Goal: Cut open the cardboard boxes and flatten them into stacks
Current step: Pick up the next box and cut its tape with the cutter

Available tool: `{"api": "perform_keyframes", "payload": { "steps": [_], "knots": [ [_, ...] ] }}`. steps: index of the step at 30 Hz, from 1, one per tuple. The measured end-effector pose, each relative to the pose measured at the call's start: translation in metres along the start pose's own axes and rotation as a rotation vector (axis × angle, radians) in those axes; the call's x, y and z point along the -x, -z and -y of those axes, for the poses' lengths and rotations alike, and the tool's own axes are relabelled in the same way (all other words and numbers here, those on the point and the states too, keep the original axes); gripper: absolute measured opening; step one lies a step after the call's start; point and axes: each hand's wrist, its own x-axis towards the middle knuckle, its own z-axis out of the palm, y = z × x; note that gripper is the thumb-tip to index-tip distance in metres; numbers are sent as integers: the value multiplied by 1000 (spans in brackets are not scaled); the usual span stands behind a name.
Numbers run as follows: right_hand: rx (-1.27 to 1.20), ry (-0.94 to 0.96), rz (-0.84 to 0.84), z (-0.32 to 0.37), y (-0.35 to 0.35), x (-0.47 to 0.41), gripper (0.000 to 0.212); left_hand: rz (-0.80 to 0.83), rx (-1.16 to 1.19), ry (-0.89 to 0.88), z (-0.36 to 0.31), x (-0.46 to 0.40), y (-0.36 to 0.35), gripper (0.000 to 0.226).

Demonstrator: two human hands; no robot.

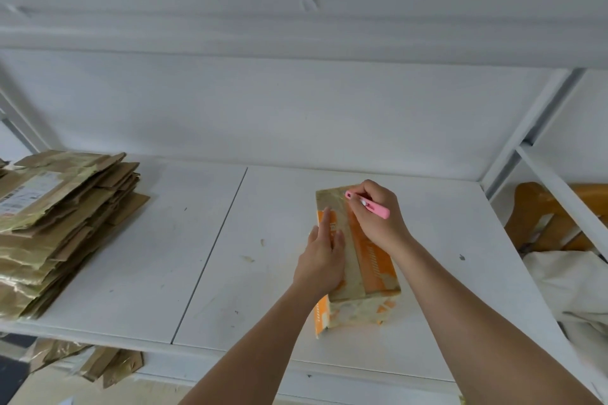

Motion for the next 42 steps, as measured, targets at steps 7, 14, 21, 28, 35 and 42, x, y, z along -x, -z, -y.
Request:
{"api": "perform_keyframes", "payload": {
  "steps": [7, 14, 21, 28, 35, 42],
  "knots": [
    [-19, -20, 46, 1, 11, 18, 8, -30, -88, 8, 2, -2, -3, 53],
    [-44, 20, 37, 8, 14, 38, 14, -61, -105, 19, 1, -1, -6, 53],
    [-12, 71, 38, 13, 12, 65, 7, -52, -38, 11, -1, -1, -7, 53],
    [-76, 122, 51, 22, 23, 103, 11, -30, 10, 51, -6, -1, -6, 51],
    [-20, 137, 106, 34, 41, 160, 17, -32, 28, 86, -12, 1, -8, 52],
    [-124, -18, -8, 38, 62, 184, 11, -27, 51, 147, -15, -3, -4, 51]
  ]
}}
